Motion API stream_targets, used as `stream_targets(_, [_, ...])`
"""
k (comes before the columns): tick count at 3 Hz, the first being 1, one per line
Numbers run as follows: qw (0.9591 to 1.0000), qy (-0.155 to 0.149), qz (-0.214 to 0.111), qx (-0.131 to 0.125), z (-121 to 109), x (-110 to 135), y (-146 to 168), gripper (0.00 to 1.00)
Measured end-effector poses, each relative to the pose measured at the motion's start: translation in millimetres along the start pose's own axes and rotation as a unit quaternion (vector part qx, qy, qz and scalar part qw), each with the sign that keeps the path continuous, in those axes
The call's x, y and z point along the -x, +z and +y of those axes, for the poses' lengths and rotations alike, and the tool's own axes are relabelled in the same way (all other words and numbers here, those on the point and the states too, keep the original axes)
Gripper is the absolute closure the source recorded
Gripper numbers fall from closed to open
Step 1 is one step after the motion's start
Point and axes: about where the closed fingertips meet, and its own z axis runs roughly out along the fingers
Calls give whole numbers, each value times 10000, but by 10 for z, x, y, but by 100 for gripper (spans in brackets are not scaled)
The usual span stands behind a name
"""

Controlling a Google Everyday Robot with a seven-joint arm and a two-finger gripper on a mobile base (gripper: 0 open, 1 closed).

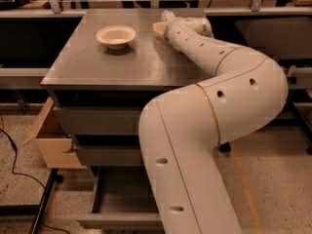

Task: Place blue plastic bottle into bottom drawer

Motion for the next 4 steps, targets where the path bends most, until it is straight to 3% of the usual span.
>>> stream_targets(1, [9998, 183, -40, 7, -86, -22, -8, 49])
stream_targets(3, [9982, 331, -144, 471, -85, 8, -360, 96])
stream_targets(4, [9976, 152, -278, 615, -316, 133, -737, 100])
